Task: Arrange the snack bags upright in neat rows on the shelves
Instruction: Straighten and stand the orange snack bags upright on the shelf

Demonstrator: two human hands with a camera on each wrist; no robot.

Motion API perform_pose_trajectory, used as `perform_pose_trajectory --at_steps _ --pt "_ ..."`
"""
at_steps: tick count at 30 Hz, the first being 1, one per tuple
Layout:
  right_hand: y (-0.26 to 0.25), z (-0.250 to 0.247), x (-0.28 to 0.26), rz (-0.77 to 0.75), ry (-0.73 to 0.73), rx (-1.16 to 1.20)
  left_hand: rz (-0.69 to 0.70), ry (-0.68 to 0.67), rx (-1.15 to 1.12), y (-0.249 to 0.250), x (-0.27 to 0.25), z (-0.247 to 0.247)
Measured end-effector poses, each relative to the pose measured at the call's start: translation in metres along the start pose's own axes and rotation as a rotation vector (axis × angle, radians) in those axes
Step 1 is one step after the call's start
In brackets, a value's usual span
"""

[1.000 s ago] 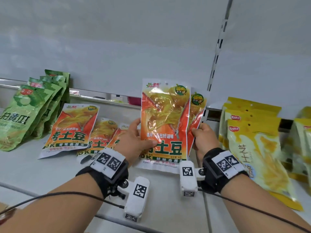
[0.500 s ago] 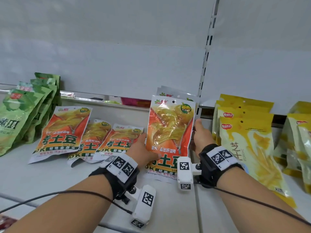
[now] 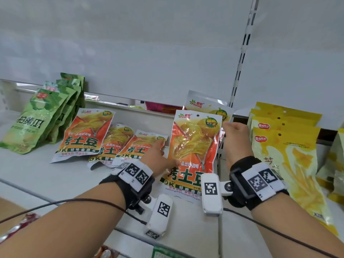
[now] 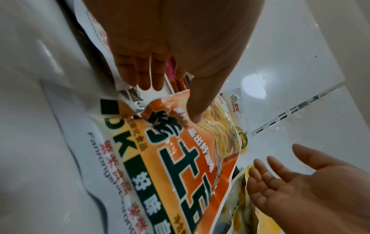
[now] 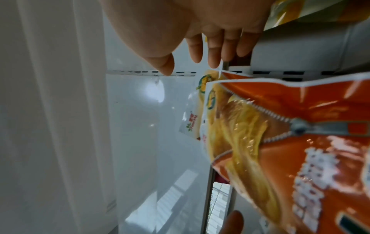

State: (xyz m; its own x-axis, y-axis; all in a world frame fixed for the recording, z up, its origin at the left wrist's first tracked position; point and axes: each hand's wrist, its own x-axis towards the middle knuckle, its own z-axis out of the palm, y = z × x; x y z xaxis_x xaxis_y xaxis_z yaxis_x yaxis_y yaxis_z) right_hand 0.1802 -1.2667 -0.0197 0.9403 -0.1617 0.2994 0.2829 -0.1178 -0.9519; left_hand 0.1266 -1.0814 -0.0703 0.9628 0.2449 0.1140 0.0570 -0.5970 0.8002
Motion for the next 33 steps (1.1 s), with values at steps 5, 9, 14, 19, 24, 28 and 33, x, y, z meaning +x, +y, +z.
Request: perform_pose_trajectory --at_steps 5,9,14,19,24,28,33 --pt "-0.024 0.022 -0.029 0.024 -0.302 0.133 -0.046 0.151 -0.065 -0.012 -0.001 -0.031" --pt "-0.033 0.065 -0.046 0.075 -0.54 0.082 -0.077 0.255 -0.046 -0.032 0.001 -0.068" --pt "-0.027 0.13 -0.057 0.031 -0.604 -0.262 -0.107 0.226 0.065 -0.059 0.01 -0.115" --pt "-0.019 0.177 -0.061 0.118 -0.523 -0.532 -0.156 0.02 0.262 -0.088 0.022 -0.142" --pt "-0.017 0.21 -0.061 0.186 -0.447 -0.695 -0.156 -0.079 0.43 -0.104 0.033 -0.161" --pt "-0.012 0.224 -0.057 0.239 -0.428 -0.807 -0.172 -0.091 0.471 -0.113 0.042 -0.169" --pt "-0.002 0.236 -0.052 0.281 -0.375 -0.917 -0.216 -0.035 0.305 -0.12 0.054 -0.168"
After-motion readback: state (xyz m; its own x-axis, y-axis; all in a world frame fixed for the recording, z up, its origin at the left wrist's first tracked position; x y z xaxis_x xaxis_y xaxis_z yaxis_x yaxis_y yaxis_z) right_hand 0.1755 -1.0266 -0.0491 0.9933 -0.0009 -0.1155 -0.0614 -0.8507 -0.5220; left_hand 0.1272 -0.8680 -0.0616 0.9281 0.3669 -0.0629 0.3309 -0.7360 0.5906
